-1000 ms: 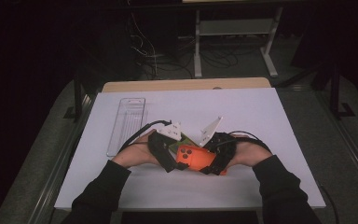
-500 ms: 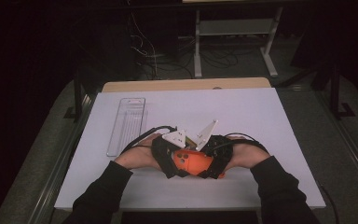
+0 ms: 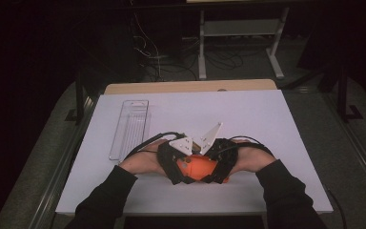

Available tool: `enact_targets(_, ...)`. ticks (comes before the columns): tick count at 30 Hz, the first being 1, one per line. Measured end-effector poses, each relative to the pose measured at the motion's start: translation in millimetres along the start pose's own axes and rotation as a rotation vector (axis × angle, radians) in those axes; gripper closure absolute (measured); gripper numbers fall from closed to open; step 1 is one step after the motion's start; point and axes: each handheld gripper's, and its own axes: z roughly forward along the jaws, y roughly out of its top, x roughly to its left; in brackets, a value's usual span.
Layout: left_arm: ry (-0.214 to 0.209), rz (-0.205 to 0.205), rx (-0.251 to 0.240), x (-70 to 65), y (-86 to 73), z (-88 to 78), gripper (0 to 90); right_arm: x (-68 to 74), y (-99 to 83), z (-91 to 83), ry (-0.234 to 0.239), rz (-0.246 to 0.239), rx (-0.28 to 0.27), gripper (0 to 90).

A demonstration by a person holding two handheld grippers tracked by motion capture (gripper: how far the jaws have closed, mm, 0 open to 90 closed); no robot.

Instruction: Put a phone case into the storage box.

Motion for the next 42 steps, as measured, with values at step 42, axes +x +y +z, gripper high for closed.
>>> enact_targets(42, 0.067, -0.138, 0.004, 7.8, -11.5, -1.8, 15.6, -18.6, -25.2, -21.9, -0.055, 0.18, -0.128, 3.0)
